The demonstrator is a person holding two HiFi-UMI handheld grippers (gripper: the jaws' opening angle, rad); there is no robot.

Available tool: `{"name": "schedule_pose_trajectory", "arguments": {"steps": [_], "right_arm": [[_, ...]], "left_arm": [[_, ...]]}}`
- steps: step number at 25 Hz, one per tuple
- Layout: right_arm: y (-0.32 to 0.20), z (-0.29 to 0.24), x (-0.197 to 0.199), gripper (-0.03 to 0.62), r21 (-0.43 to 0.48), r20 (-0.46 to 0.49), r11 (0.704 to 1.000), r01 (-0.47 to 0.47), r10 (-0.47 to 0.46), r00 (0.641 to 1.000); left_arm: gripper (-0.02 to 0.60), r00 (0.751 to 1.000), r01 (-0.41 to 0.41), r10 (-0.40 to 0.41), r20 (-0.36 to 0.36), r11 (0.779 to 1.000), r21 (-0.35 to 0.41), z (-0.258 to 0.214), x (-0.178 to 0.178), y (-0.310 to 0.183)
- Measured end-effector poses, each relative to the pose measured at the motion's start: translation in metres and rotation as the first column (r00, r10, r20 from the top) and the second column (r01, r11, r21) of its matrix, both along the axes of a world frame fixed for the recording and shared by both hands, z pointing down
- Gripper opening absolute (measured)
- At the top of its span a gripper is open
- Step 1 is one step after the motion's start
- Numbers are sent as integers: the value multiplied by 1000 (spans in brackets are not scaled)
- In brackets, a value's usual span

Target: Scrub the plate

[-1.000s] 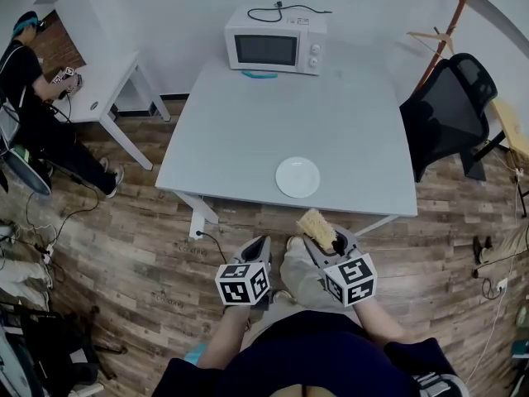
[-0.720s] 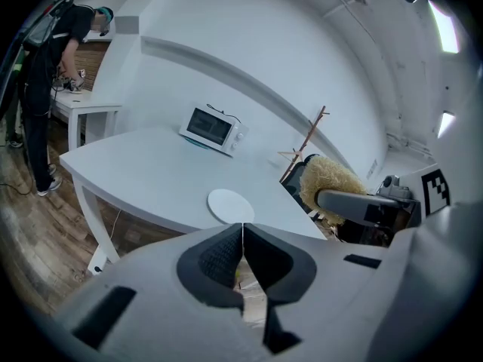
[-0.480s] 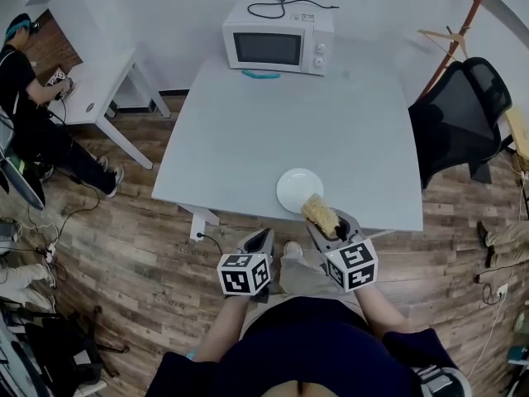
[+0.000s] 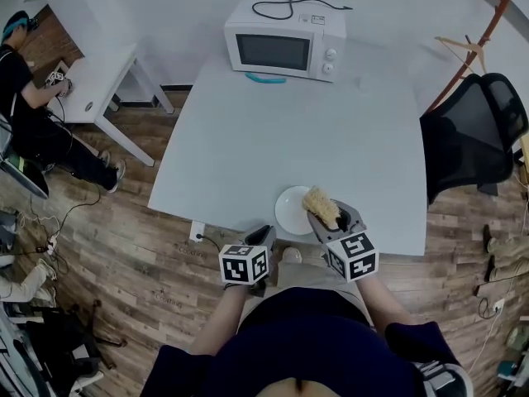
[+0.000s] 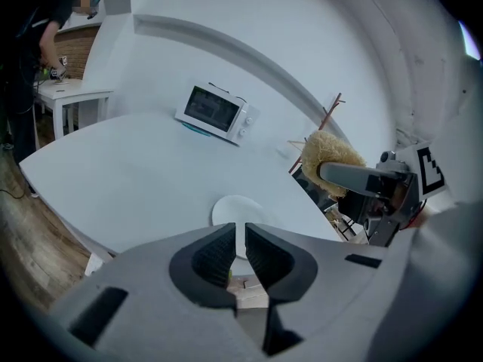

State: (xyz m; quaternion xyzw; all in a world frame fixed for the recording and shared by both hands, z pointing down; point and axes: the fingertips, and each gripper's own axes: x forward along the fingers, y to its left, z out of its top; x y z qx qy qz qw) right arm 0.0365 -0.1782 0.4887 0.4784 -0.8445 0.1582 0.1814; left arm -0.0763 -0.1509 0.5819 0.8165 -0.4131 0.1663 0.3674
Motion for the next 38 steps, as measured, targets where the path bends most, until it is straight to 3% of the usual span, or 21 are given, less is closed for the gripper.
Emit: {"name": "schedule_pose_trajectory", "arguments": {"steps": [3,5,11,20,29,38], "right_arm": [[-17,12,1,186,-20,-6,999,32,-32,999],[-25,21,1,186,-38,-10,998,52,-52,999],[-39,57,14,186,-104,-42,990,95,-99,994],[-46,90,14,186,-171,-62,971,167,-179,982],[-56,113,11,186,-211,-86,955,210,-232,969],[-57,143,13,186,-279,-169,931,234,-288,943]], "left_arm": [[43,1000,5,-5,-3,999,-42,13,6,-14],[143,1000,5,-6,-10,997,-81,24,11,-22],[143,999,33,-36,-12,985,-172,55,22,-44],[97,997,75,-67,45,972,-223,78,19,-59],[72,996,83,-77,38,971,-223,81,23,-62],[71,996,87,-80,41,971,-220,80,23,-61]]}}
